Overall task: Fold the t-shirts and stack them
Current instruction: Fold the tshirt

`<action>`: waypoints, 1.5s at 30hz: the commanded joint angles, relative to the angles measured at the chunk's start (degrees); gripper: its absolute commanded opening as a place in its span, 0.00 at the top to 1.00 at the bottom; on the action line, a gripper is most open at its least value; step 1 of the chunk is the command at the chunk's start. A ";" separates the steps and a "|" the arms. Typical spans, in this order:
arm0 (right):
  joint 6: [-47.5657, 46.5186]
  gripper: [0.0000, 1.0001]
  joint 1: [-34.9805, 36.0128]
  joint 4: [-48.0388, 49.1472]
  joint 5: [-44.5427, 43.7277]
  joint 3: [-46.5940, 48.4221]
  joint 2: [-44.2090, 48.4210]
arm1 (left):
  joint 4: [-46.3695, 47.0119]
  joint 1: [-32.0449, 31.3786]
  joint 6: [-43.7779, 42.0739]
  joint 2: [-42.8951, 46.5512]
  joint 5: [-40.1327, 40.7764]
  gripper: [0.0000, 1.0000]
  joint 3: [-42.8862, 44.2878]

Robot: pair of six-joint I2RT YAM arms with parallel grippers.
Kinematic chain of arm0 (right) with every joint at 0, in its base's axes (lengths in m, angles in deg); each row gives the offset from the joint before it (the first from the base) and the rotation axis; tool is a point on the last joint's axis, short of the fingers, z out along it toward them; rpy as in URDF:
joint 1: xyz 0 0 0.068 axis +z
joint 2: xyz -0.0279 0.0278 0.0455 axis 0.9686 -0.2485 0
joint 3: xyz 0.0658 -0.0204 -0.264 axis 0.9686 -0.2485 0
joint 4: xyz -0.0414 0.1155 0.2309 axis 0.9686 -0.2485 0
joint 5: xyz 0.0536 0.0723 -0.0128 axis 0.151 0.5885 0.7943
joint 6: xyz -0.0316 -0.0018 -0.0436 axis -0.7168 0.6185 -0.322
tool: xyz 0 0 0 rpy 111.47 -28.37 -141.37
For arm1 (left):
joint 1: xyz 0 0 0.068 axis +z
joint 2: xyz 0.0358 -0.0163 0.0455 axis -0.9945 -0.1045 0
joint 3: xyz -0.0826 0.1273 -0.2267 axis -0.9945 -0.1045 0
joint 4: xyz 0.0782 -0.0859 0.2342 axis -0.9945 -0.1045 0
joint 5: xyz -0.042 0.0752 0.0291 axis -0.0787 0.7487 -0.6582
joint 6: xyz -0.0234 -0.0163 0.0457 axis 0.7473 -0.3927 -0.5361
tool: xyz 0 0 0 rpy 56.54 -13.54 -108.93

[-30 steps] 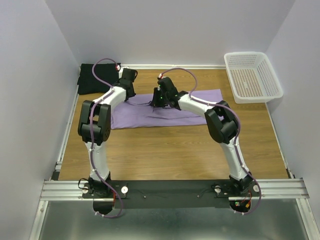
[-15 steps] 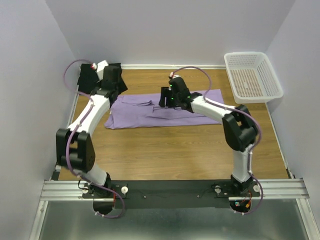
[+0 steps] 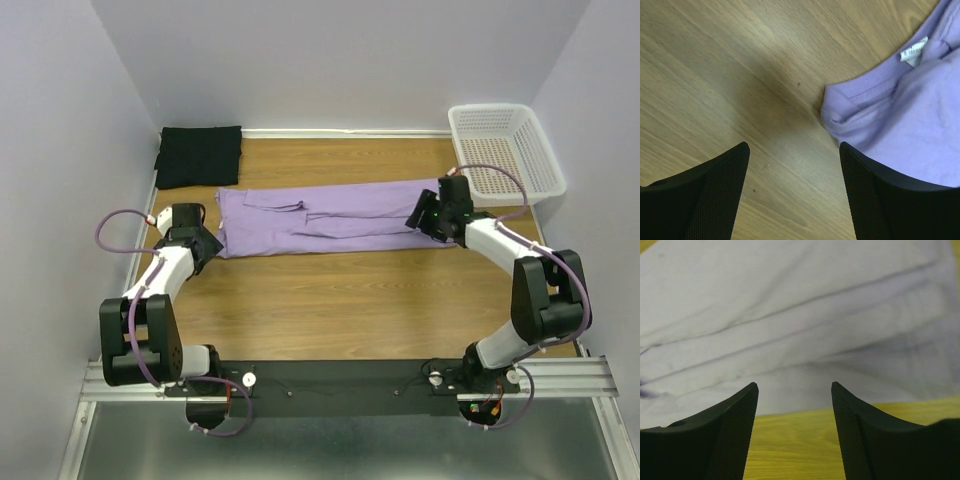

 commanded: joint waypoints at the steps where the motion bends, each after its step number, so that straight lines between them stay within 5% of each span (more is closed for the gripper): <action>1: 3.55 0.33 -5.53 0.02 4.61 -4.60 2.80 | 3.78 2.00 0.47 -0.48 -4.38 0.19 -0.72; 11: 4.17 0.44 -13.18 3.28 7.87 -8.38 1.49 | 6.51 2.18 -0.32 -2.85 -8.26 0.20 -0.81; 29: 3.64 0.49 -17.32 5.92 9.28 -10.84 -0.62 | 7.56 2.18 -0.49 -9.62 -8.87 0.35 2.10; 36: 4.52 0.57 -19.16 6.09 8.14 -12.95 -1.41 | 6.68 2.27 0.38 -11.64 -7.73 0.54 3.15; 42: 6.98 0.67 -23.37 6.09 7.96 -16.11 -1.68 | 4.40 3.76 1.35 -10.33 -5.97 0.99 1.49; 45: 7.24 0.72 -24.96 6.09 8.49 -17.25 -1.59 | 5.27 7.97 1.00 -7.43 -8.07 1.00 -1.40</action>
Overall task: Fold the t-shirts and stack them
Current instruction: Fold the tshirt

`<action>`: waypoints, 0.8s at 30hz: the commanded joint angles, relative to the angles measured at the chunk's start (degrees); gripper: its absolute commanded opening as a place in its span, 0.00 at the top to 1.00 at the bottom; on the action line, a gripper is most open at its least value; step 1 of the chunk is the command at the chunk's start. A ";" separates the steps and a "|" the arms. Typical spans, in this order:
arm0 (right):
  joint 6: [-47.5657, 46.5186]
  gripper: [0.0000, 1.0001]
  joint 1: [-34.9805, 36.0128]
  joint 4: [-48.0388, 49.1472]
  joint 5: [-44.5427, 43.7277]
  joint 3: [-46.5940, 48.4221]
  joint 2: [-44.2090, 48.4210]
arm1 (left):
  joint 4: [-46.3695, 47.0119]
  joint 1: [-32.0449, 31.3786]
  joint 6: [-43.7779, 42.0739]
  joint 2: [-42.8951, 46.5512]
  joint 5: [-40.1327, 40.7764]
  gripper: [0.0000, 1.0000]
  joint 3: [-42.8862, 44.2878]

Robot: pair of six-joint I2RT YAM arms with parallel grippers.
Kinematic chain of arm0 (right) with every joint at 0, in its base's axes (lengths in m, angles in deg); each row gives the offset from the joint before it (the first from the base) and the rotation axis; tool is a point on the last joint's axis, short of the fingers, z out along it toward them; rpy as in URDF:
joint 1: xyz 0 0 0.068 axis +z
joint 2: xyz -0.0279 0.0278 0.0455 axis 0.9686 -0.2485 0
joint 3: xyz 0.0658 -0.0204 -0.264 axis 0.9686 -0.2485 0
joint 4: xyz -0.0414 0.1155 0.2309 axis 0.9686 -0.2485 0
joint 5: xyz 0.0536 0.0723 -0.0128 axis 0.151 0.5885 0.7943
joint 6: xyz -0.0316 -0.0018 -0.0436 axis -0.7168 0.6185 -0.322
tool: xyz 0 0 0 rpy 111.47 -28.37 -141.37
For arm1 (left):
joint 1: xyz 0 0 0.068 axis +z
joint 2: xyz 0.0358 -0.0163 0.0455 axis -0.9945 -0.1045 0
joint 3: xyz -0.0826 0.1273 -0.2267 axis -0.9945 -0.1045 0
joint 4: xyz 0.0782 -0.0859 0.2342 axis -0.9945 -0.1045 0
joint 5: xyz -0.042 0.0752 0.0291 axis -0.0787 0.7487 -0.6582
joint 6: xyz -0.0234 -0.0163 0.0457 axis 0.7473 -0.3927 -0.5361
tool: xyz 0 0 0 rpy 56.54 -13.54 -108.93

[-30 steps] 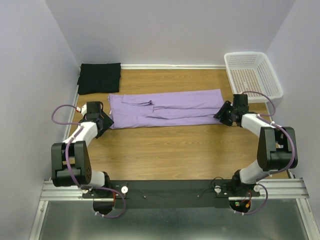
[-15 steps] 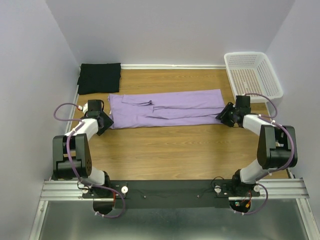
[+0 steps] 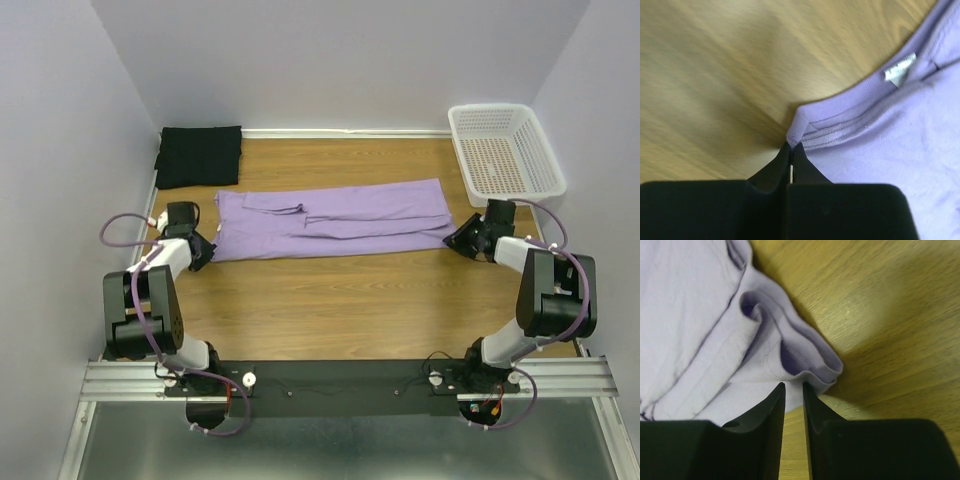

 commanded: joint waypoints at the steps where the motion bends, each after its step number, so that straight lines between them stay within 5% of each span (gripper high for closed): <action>1: 0.16 0.72 -2.82 -3.57 -2.75 -3.81 -1.31 | -2.11 5.38 -0.24 3.17 0.58 1.00 -3.84; 11: -0.62 0.75 -3.00 -4.01 0.15 -6.63 3.87 | -4.22 12.24 -1.04 11.52 -2.76 1.00 -8.24; 18: -3.35 0.71 0.32 -9.45 1.22 -4.09 12.57 | -6.50 12.24 -0.51 21.45 -5.14 0.59 -9.03; 24: -6.69 0.67 6.66 -13.15 -4.67 0.30 13.56 | -7.91 10.06 -2.70 31.03 -4.00 0.36 -5.61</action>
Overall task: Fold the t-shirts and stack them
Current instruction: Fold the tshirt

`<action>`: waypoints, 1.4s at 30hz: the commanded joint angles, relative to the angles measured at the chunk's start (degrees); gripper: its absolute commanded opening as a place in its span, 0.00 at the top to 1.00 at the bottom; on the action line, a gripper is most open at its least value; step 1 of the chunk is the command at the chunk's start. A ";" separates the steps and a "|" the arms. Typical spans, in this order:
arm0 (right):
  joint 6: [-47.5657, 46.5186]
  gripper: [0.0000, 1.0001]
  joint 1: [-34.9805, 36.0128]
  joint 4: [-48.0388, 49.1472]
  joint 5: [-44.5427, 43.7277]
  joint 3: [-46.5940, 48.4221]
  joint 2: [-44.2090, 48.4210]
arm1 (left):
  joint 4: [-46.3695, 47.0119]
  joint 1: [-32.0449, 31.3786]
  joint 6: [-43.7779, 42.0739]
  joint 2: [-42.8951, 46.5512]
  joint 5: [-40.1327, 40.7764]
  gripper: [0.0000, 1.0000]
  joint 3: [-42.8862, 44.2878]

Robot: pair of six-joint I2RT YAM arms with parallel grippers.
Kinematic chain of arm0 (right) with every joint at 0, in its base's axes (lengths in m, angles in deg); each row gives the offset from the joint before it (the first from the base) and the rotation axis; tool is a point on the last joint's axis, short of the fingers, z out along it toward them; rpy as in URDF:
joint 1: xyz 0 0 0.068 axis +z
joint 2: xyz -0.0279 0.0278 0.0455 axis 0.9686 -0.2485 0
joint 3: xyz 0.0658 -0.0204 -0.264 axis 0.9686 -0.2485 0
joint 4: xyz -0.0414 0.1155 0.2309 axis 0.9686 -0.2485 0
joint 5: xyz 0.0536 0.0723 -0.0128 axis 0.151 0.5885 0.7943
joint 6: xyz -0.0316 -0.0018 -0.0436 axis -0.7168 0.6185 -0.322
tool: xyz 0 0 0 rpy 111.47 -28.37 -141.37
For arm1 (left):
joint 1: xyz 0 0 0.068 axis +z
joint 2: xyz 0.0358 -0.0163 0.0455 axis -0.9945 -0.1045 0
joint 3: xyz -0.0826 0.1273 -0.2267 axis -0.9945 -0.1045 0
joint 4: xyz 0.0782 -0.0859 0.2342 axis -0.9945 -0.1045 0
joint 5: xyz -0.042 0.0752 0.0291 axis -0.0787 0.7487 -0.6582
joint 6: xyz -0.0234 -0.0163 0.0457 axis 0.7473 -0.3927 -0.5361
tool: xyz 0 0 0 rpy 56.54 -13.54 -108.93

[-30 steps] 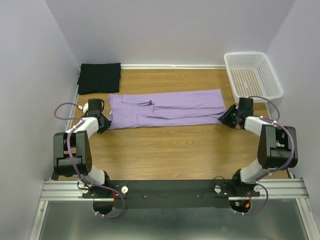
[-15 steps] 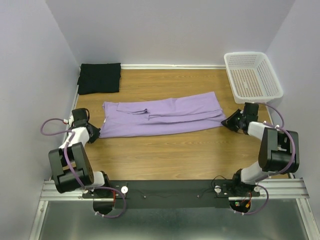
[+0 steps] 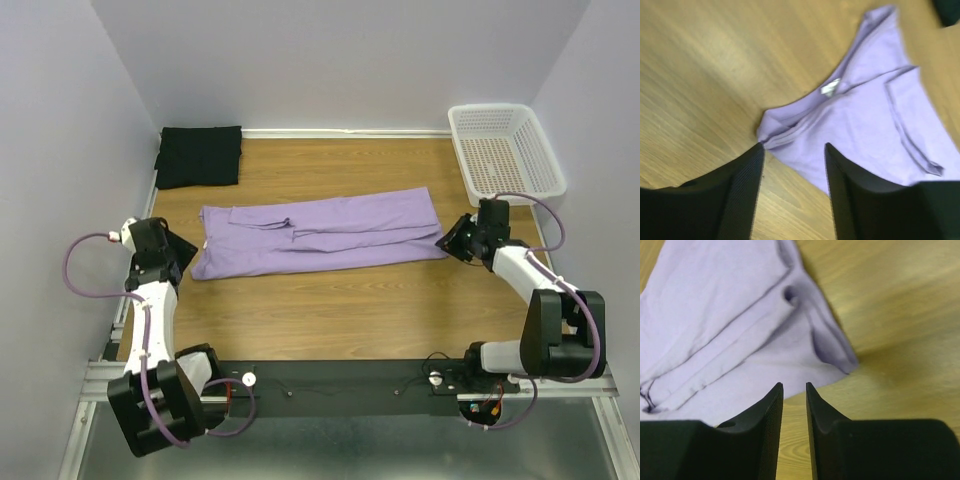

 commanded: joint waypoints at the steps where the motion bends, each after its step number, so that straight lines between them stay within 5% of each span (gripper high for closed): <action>1: -3.24 0.67 2.99 -3.73 -4.35 3.85 -1.29 | -1.25 -2.74 -1.79 3.67 1.01 0.36 3.29; 9: -2.10 0.67 3.26 -3.38 -5.23 4.21 -10.17 | 1.47 -12.57 -6.44 -1.15 3.12 0.34 6.36; 18: -3.06 0.67 3.26 -9.78 -5.93 -1.76 -4.29 | 2.18 -21.72 -5.92 -8.97 6.63 0.34 7.86; 27: -7.27 0.64 4.13 -13.66 -5.40 -0.29 4.14 | 3.14 -22.87 -8.82 -14.60 8.48 0.33 9.79; 30: -9.04 0.54 9.92 -13.49 -6.63 4.90 4.68 | 3.50 -22.87 -10.04 -15.31 9.09 0.32 10.59; 33: -10.70 0.45 23.07 -12.78 -10.49 12.01 0.39 | 3.41 -22.87 -11.19 -16.45 11.71 0.32 10.85; 38: -20.08 0.26 39.43 -11.03 -21.19 23.51 -14.51 | 3.93 -22.87 -11.11 -15.23 13.57 0.28 9.71; 42: -25.46 0.14 45.08 -10.67 -22.45 29.77 -21.85 | 4.38 -22.78 -11.54 -15.13 13.67 0.23 9.53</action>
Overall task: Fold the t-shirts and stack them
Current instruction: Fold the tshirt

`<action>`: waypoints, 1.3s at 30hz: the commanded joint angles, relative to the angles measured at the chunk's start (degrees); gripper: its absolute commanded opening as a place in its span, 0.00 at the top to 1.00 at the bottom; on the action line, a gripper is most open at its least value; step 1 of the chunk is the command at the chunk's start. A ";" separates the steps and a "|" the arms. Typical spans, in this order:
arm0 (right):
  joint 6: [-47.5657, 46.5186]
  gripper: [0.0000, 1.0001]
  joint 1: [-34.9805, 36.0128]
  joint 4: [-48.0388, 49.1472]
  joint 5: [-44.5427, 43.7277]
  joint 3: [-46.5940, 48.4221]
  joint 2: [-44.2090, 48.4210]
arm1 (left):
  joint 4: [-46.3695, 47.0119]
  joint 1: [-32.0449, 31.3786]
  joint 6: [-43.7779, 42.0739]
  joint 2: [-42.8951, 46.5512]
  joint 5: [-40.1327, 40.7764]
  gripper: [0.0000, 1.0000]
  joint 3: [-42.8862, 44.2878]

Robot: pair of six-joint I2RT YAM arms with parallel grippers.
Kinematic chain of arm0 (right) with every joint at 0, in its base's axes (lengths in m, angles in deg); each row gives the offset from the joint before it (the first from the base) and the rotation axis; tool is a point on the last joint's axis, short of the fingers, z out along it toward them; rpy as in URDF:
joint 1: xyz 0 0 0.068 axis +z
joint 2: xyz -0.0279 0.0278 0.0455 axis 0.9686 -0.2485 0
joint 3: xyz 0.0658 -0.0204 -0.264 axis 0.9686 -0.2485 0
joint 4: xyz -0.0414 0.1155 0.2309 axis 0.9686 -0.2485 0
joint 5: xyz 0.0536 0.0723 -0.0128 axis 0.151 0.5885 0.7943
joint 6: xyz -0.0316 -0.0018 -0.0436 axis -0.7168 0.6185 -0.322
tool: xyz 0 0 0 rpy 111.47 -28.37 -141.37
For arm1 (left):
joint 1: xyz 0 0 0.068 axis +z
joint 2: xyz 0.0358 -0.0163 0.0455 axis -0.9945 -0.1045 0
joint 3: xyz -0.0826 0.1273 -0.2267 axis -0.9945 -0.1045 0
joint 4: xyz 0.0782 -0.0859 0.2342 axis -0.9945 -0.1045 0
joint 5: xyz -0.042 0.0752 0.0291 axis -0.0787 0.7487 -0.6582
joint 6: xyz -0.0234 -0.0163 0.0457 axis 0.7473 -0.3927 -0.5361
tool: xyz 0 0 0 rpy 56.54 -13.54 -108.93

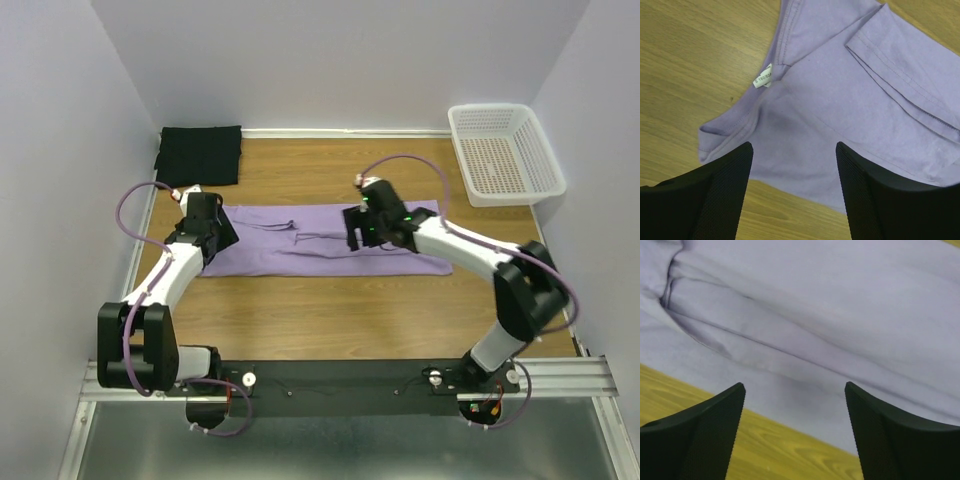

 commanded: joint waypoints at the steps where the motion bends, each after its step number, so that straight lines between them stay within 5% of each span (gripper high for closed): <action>1: -9.36 0.10 6.81 -0.25 -6.80 5.84 -8.11 | 1.34 -0.16 -0.99 0.76 2.54 0.22 0.00; 14: -19.22 0.07 14.57 1.07 -7.07 16.40 -21.65 | 2.04 0.01 -0.64 1.81 1.48 0.18 0.36; 24: -21.85 0.08 14.31 2.30 -20.33 21.50 -26.14 | 2.22 0.19 -0.90 1.99 0.69 0.18 0.09; 39: -24.76 0.08 2.98 4.68 -23.07 19.13 -25.18 | 2.65 0.28 -1.34 1.64 -0.71 0.18 -0.17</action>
